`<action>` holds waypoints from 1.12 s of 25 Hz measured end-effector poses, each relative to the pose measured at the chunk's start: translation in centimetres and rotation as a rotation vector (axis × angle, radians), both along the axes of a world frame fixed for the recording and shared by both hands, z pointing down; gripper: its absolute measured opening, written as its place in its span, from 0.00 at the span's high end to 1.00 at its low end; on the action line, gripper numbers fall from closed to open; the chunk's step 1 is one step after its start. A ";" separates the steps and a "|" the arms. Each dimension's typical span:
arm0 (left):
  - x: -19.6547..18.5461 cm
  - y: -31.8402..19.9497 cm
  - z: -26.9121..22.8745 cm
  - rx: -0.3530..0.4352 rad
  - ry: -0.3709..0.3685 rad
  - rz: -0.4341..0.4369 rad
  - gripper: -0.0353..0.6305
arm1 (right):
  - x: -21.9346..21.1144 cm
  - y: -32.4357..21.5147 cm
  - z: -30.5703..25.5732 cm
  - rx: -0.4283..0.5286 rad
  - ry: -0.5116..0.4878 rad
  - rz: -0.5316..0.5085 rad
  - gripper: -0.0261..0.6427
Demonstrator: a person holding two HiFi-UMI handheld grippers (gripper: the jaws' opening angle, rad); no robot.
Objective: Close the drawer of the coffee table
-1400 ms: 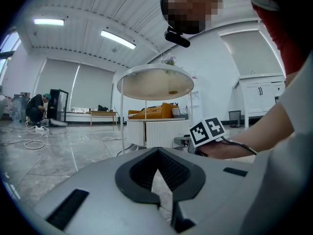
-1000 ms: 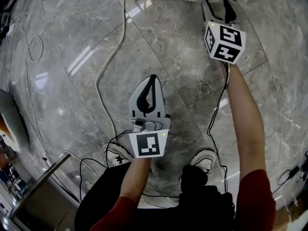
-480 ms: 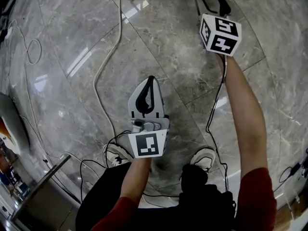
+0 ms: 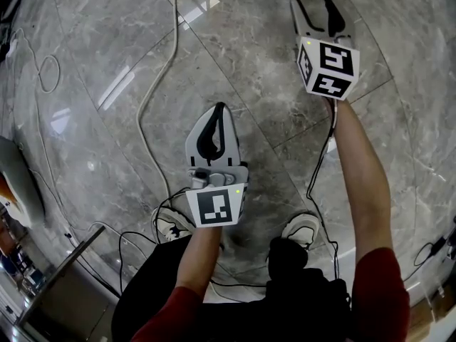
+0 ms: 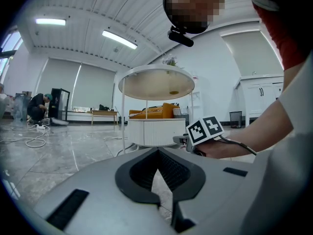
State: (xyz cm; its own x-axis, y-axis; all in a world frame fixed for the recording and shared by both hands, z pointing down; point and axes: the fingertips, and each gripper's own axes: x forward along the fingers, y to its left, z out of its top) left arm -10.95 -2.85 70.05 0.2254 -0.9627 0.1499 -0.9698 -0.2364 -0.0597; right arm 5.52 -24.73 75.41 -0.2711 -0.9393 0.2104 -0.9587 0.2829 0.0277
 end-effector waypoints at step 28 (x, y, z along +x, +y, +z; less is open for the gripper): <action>-0.3 0.8 0.7 -0.013 0.021 -0.048 0.93 | 5.2 22.3 -1.5 -0.021 0.041 -0.062 0.56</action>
